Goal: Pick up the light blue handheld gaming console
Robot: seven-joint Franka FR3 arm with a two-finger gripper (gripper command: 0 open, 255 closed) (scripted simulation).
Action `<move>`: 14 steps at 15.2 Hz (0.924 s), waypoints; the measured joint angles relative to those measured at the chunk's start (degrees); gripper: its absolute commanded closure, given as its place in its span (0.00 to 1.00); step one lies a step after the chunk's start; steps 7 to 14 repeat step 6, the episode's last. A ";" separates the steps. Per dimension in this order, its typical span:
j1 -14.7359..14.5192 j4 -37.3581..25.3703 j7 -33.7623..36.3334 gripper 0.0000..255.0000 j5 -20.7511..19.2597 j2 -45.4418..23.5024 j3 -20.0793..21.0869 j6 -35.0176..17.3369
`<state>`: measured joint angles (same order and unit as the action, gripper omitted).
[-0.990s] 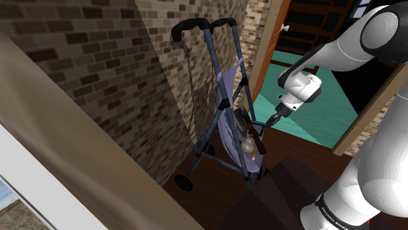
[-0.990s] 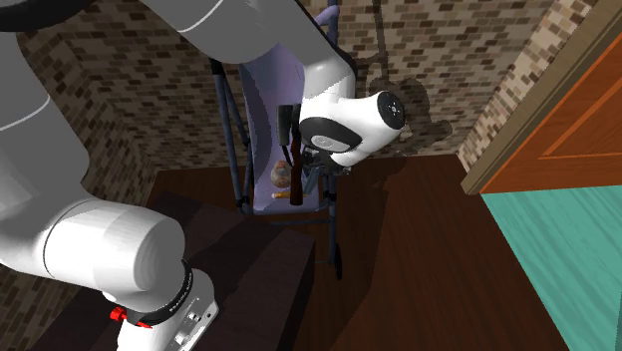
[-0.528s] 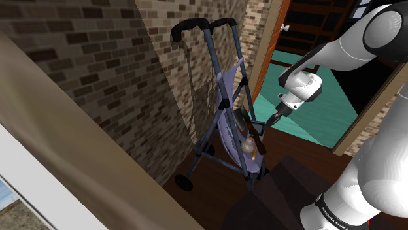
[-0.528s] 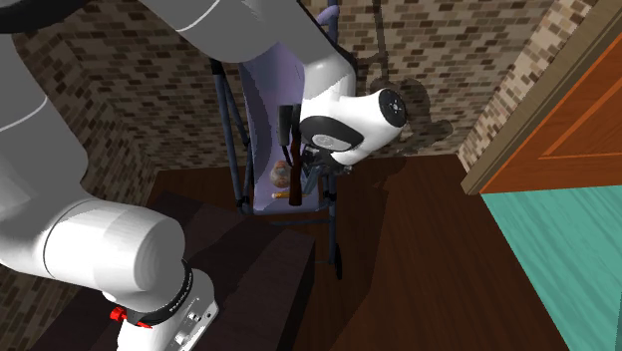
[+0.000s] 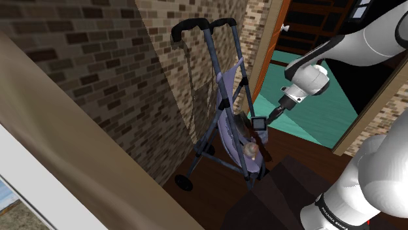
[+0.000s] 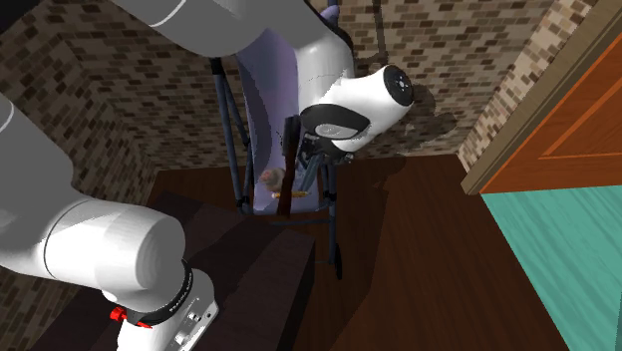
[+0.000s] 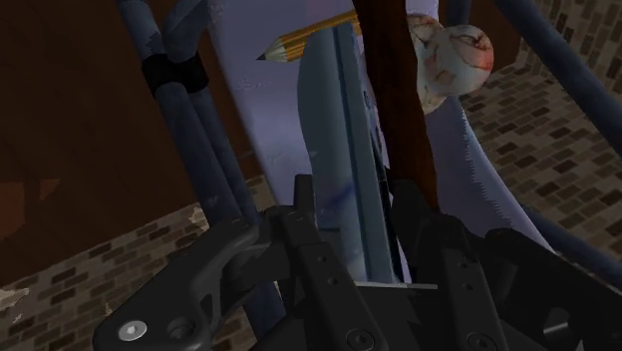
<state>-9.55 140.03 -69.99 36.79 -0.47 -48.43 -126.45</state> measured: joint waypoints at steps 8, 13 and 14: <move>0.31 -0.69 5.63 1.00 -5.77 5.01 0.23 1.78; 0.31 -0.69 5.63 1.00 -5.77 5.01 0.23 1.78; 0.31 -0.69 5.63 1.00 -5.77 5.01 0.23 1.78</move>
